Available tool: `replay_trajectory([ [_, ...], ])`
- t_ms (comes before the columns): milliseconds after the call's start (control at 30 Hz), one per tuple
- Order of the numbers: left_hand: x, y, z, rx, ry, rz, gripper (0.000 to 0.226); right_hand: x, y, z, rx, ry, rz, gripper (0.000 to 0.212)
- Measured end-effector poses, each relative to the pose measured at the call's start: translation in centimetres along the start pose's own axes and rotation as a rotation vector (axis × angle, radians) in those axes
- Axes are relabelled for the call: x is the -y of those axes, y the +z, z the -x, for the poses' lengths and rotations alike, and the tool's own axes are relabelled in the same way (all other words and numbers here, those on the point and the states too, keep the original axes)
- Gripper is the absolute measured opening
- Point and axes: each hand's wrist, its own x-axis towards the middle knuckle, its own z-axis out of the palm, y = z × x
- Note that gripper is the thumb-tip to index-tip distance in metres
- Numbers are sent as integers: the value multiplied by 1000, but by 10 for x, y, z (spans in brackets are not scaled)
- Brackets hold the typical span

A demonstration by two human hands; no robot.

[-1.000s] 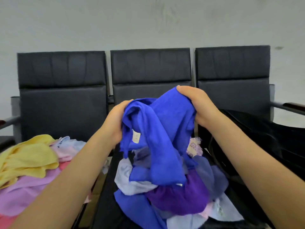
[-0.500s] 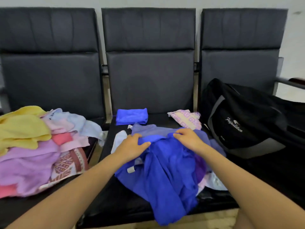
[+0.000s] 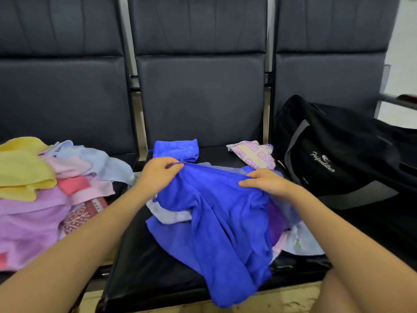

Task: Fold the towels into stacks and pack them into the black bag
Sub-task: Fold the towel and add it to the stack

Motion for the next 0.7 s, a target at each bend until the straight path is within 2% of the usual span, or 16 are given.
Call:
replay_trajectory([
  [100,10,-15,-2,45,-37,16,18,-3,-12,4,-91,-7,-166,26],
  [233,19,-25,4,191,-95,35,16,0,-23,10,-221,-47,-451,13],
  [333,23,-30,5,210,-119,-61,18,5,-26,12,-256,-55,-633,23],
  [467,19,-35,0,38,-214,61,34,13,-30,9,-264,-82,-775,36],
  [567,11,-40,-11,-140,-216,164,27,26,-38,3,-290,-102,-785,38],
  [700,6,-34,-35,-320,-215,198,20,40,-49,-30,-482,-93,-836,29],
])
